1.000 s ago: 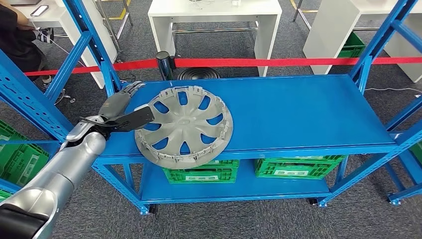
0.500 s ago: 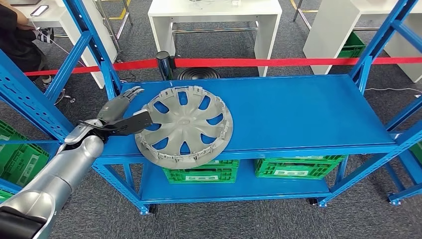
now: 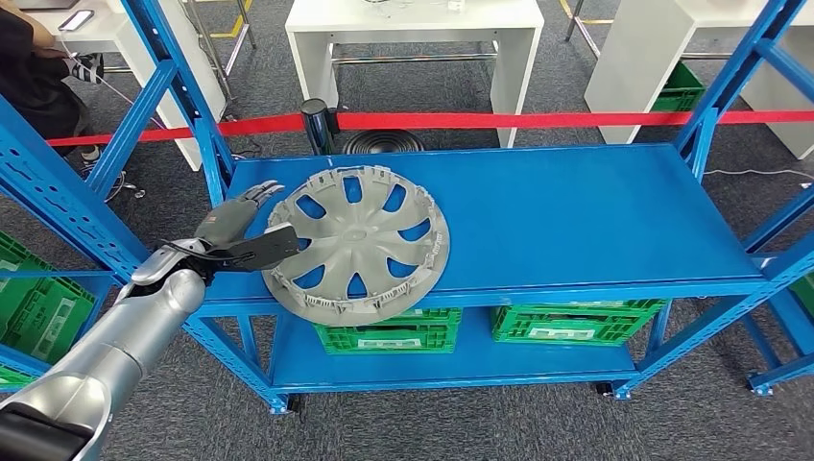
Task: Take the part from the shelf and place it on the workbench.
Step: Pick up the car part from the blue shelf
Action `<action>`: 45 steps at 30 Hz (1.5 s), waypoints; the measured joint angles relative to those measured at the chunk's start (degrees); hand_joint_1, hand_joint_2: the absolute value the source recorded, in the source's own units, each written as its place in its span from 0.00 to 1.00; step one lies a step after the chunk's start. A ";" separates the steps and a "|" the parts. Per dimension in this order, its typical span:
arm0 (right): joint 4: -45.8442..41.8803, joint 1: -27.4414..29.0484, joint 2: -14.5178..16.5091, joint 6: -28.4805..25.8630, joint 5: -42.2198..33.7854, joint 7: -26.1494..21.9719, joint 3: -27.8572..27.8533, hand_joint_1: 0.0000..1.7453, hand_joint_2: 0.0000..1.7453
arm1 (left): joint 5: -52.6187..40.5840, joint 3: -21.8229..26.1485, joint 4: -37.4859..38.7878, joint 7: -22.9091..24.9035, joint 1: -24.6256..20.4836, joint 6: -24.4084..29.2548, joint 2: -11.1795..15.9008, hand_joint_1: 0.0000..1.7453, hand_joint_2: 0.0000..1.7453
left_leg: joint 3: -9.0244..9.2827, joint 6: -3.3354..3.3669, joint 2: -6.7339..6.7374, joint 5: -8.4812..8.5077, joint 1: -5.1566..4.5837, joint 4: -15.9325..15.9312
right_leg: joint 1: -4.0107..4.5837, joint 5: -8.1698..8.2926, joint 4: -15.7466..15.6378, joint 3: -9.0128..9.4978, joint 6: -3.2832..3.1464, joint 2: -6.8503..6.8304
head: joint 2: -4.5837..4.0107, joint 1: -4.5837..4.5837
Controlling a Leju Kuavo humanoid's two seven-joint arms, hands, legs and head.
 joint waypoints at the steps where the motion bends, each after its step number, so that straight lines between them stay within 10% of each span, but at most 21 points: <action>1: 0.00 0.00 0.00 0.01 0.00 0.00 0.00 0.00 1.00 | 0.00 -0.02 -0.01 0.01 0.00 0.00 0.00 0.00 0.75 | 0.00 0.00 0.00 0.00 0.00 0.00 | 0.00 0.00 0.00 0.00 0.00 0.00 | 0.00 0.00; 4: 0.00 0.00 0.00 0.01 0.02 0.02 0.00 0.00 1.00 | 0.16 -0.08 0.01 0.14 0.05 -0.08 0.00 0.00 0.00 | 0.00 0.00 0.00 0.00 0.00 0.00 | 0.00 0.00 0.00 0.00 0.00 0.00 | 0.00 0.00; 19: 0.00 -0.02 0.09 -0.19 0.25 0.40 -0.49 0.00 1.00 | 1.80 -0.66 -0.20 -1.29 0.91 0.63 -0.23 0.00 0.00 | 0.01 1.42 0.09 0.75 0.00 -0.29 | -0.37 0.40 -0.55 0.12 1.33 0.08 | 0.00 0.03; 25: 0.00 -0.02 0.09 -0.20 0.18 0.96 -0.92 0.00 1.00 | 1.86 -0.95 -0.25 -1.07 1.45 0.63 -1.08 0.00 0.00 | -0.81 2.31 0.71 1.92 0.40 -0.84 | -0.13 -7.35 14.34 -6.02 1.71 -0.23 | 0.00 0.08; 30: -0.02 -0.15 -0.01 -0.26 0.19 0.98 -1.37 0.00 1.00 | 2.00 -1.19 -0.30 -0.95 1.66 0.63 -1.56 0.00 0.00 | -2.76 1.16 0.67 1.64 0.62 1.49 | -0.21 -2.08 2.64 0.78 1.61 -0.53 | 0.00 0.08; 34: -0.02 -0.21 0.04 -0.25 0.20 0.98 -1.43 0.00 1.00 | 2.01 -1.43 -0.33 -0.89 1.64 0.63 -1.63 0.00 0.00 | -3.61 -0.47 0.44 1.78 0.51 2.16 | -0.09 -1.79 1.75 0.45 -0.28 -0.30 | 0.00 0.00; 40: -0.02 -0.16 0.02 -0.13 0.32 0.89 -1.46 0.00 1.00 | 1.89 -2.04 -0.30 -1.11 1.84 0.71 -1.55 0.00 0.00 | -9.20 -1.88 0.45 -6.96 0.89 16.88 | -0.13 -0.05 1.08 -1.30 -1.69 -0.40 | -0.01 -0.13; 42: -0.02 -0.10 0.02 -0.08 0.33 0.82 -1.47 0.00 1.00 | 1.81 -2.22 -0.29 -1.07 1.94 0.71 -1.56 0.00 0.00 | -7.17 -1.73 0.45 -5.49 0.90 15.19 | -0.13 0.49 1.10 -1.90 -1.52 -0.40 | -0.01 -0.13; 45: -0.02 -0.11 0.02 -0.08 0.33 0.81 -1.56 0.00 1.00 | 1.79 -2.43 -0.37 -1.04 1.77 0.74 -1.68 0.00 0.00 | 0.19 -1.12 0.41 -2.27 0.71 3.93 | -0.09 1.18 1.05 -2.29 -0.80 -0.40 | 0.00 -0.10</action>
